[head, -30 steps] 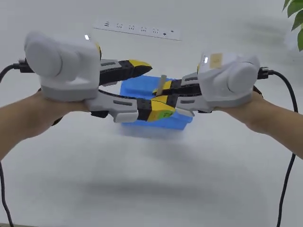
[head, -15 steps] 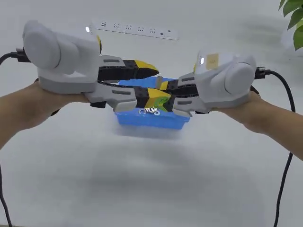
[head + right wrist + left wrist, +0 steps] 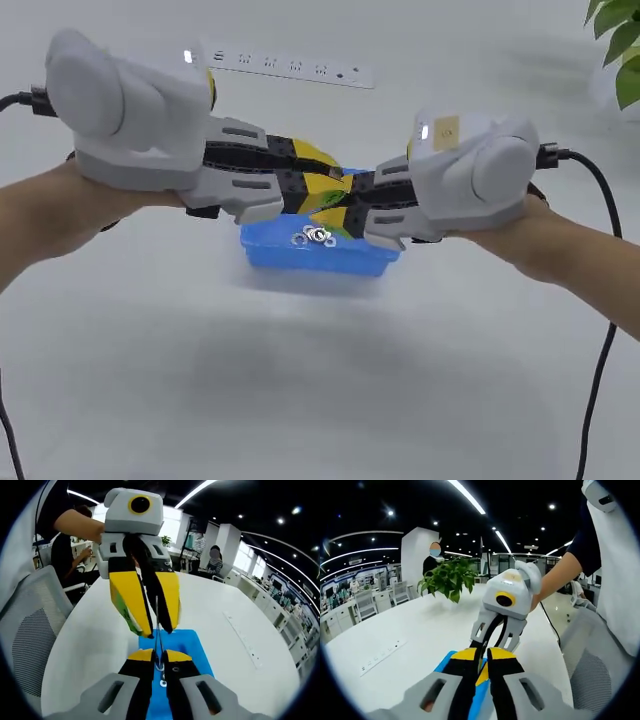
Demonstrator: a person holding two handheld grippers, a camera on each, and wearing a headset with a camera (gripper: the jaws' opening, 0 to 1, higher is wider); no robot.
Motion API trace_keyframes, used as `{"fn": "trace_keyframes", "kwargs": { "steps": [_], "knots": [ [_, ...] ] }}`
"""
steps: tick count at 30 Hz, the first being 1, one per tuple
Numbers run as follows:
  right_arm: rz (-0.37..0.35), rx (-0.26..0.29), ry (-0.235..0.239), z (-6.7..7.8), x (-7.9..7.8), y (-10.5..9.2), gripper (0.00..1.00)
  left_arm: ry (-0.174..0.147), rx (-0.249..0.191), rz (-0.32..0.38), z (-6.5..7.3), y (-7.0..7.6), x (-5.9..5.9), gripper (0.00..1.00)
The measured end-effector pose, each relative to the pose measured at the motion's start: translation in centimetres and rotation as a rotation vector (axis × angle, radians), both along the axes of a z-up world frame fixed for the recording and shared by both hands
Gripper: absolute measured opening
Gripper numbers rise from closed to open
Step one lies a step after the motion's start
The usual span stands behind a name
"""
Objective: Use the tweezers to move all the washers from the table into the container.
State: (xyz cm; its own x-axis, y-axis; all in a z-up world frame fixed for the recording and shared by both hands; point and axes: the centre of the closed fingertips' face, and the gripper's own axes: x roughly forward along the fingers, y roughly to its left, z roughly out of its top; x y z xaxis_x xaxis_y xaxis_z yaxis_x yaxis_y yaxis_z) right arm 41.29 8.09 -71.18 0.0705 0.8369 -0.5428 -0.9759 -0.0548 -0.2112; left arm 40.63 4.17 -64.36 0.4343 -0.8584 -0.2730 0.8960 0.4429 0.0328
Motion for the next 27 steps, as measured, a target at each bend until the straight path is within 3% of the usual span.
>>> {"fn": "trace_keyframes", "kwargs": {
  "steps": [4,8,9,11,16,27],
  "knots": [
    [0.009,-0.012,-0.016,0.1,-0.1,-0.1,0.08,-0.049,0.045,-0.013,0.1,0.2,-0.3,0.08],
    [0.023,-0.018,-0.033,0.4,-0.4,-0.2,0.08,-0.139,0.106,-0.038,0.4,0.7,-0.5,0.06],
    [0.023,-0.018,-0.035,0.5,-0.4,-0.3,0.09,-0.131,0.105,-0.042,0.4,0.8,-0.8,0.06],
    [0.025,-0.019,-0.042,0.7,-0.4,-0.4,0.09,-0.149,0.117,-0.043,0.5,1.2,-1.0,0.05],
    [0.033,-0.009,-0.048,1.6,-1.1,-0.8,0.09,-0.157,0.117,-0.05,0.8,2.0,-1.7,0.05],
    [0.047,0.008,-0.047,3.0,-3.0,-1.6,0.09,-0.17,0.105,-0.09,1.3,2.2,-3.7,0.05]
  ]
}}
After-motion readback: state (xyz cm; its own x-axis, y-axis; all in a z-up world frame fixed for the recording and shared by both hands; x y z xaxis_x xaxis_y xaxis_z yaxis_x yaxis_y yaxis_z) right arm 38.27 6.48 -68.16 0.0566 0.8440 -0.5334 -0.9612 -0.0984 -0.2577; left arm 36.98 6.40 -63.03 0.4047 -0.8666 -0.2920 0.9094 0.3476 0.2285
